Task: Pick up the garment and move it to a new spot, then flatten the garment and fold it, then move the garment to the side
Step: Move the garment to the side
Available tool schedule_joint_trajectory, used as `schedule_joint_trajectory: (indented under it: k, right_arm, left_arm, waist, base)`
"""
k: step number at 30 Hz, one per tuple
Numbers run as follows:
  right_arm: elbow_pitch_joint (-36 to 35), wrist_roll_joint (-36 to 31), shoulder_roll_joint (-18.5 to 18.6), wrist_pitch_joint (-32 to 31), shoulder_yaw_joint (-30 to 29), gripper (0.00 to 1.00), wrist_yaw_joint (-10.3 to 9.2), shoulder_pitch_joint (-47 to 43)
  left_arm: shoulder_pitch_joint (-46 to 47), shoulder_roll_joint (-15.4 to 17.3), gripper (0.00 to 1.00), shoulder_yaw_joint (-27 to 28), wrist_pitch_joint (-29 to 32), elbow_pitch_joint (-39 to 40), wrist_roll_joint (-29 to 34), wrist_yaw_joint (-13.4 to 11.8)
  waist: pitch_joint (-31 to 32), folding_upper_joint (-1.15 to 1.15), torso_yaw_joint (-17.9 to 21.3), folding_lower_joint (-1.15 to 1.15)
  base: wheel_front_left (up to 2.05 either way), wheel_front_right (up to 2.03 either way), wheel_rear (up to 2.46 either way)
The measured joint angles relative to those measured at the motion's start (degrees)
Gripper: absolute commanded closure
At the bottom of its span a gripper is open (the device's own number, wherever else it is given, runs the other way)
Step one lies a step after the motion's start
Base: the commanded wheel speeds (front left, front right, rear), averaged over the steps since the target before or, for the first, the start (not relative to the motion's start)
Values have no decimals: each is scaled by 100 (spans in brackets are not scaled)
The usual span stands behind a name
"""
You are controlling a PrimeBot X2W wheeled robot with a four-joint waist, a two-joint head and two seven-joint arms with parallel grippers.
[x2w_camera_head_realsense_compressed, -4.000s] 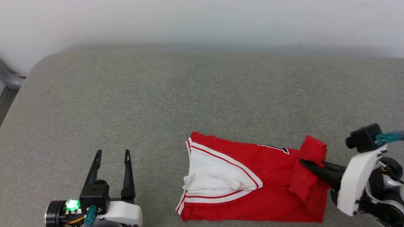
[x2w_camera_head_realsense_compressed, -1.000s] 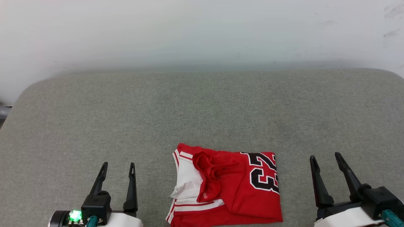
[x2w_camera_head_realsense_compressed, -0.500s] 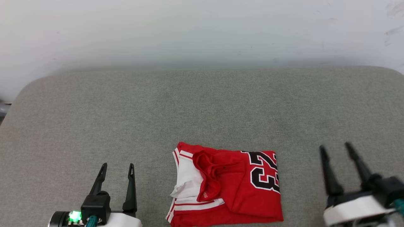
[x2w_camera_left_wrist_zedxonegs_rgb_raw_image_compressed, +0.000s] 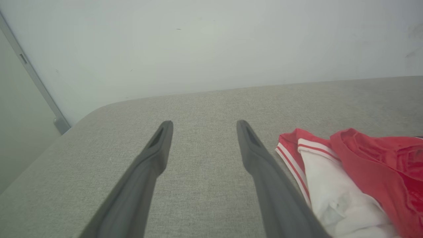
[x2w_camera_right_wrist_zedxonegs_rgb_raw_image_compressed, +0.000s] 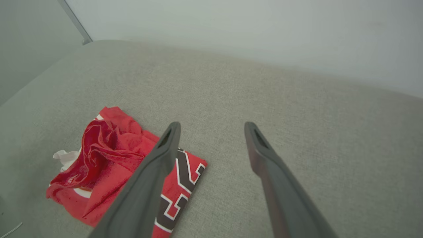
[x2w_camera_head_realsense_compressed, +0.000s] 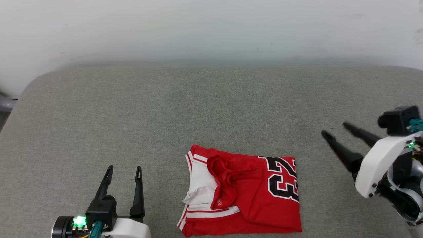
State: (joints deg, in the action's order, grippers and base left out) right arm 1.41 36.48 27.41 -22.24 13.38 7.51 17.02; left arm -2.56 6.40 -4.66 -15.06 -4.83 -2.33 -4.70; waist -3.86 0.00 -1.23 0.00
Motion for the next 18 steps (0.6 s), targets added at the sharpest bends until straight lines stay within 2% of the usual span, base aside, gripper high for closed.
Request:
schedule_joint_trajectory:
  k: [4,8,13,18]
  right_arm:
    - [82,703,162,-940,294,0,0,11]
    - [301,1115,171,-1457,483,0,0,-2]
    - [670,1271,75,-1702,688,0,0,-59]
    - [1099,1348,-109,-1679,828,0,0,-38]
  left_arm:
    - [51,-18,0,-3,0,5,0,0]
    - [116,-48,0,-36,0,12,7,15]
    - [244,-74,0,-65,0,19,16,25]
    - [366,-85,0,-68,0,24,24,40]
  waist:
    - [-73,0,-48,0]
    - [-179,0,-112,0]
    - [-355,0,-219,0]
    - [-549,0,-319,0]
  base:
    - [0,0,0]
    - [0,0,0]
    - [0,0,0]
    - [0,0,0]
